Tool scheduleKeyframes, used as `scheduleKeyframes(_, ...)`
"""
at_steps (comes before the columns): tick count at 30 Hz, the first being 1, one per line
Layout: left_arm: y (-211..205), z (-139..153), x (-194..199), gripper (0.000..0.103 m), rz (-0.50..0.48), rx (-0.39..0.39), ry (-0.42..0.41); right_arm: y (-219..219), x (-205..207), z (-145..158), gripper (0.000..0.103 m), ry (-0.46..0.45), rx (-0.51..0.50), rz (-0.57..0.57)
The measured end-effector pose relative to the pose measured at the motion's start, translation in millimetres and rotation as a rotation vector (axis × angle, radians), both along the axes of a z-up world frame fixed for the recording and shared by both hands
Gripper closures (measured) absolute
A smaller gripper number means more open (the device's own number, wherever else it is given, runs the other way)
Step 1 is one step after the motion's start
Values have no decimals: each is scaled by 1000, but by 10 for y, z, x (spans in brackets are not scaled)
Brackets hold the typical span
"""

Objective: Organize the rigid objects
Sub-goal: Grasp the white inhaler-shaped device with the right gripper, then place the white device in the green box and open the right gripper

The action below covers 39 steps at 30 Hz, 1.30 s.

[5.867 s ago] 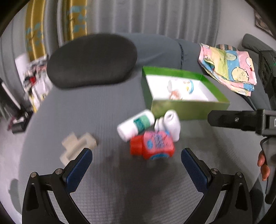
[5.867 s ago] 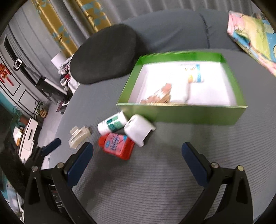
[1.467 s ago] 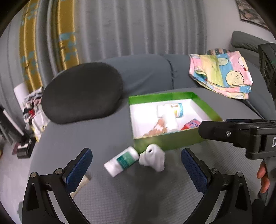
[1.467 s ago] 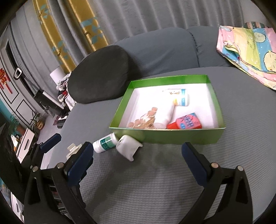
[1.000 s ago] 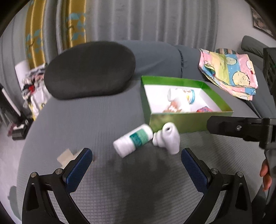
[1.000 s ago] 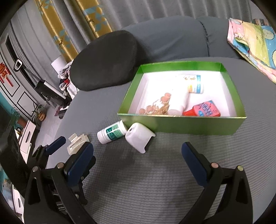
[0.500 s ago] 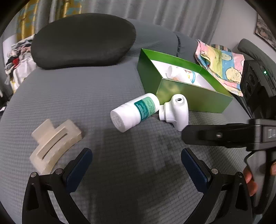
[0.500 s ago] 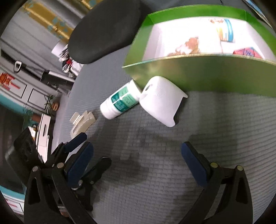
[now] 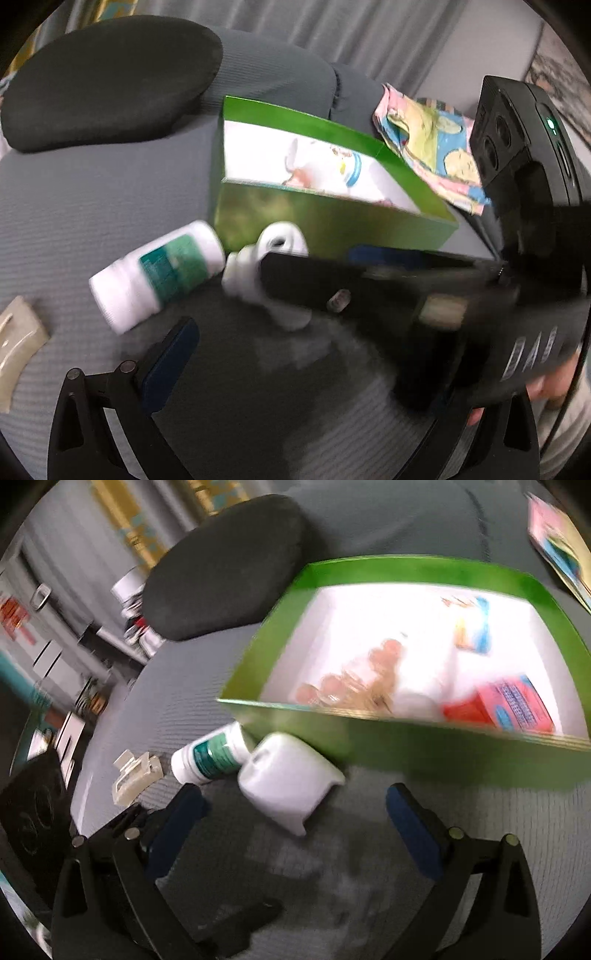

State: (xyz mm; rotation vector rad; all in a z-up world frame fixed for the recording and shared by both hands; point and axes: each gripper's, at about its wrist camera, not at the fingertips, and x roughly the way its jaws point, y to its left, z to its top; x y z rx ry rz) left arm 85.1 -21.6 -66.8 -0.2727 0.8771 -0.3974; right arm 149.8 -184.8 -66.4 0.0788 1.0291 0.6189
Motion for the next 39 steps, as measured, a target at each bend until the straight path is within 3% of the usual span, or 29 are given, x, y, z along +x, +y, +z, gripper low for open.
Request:
scheduleKeyframes(4, -33, -46, 124, 7, 21, -34, 8, 100, 102, -104, 4, 12, 23, 96)
scheduleKeyframes(6, -36, -88, 164, 15, 29, -43, 15, 164, 133, -178, 7, 31, 23, 140)
scheduleKeyframes(8, -21, -164, 197, 18, 28, -51, 39, 190, 163, -260, 15, 45, 0, 157)
scheduleKeyframes(10, -31, -188, 221, 18, 23, -54, 39, 177, 190, -317, 40, 59, -1, 173)
scheduleKeyframes(13, -57, -168, 244, 19, 6, -60, 27, 134, 208, -305, 41, 72, 13, 167)
scheduleKeyframes(18, -6, -187, 277, 43, -13, -74, 34, 72, 159, -261, 41, 93, 33, 152)
scheduleKeyframes(21, 20, -116, 176, 49, -35, -59, 17, 17, 65, -195, 41, 85, 53, 149)
scheduleKeyframes(29, -62, 326, 69, 49, -72, -35, -81, -24, -104, 263, 41, -1, 107, 132)
scheduleKeyframes(35, -297, 753, 339, 49, -124, 10, -150, -187, 54, 645, 44, -81, 145, 88)
scheduleKeyframes(39, -442, 871, 598, 49, -152, 5, -155, -301, 273, 806, 46, -112, 158, 38)
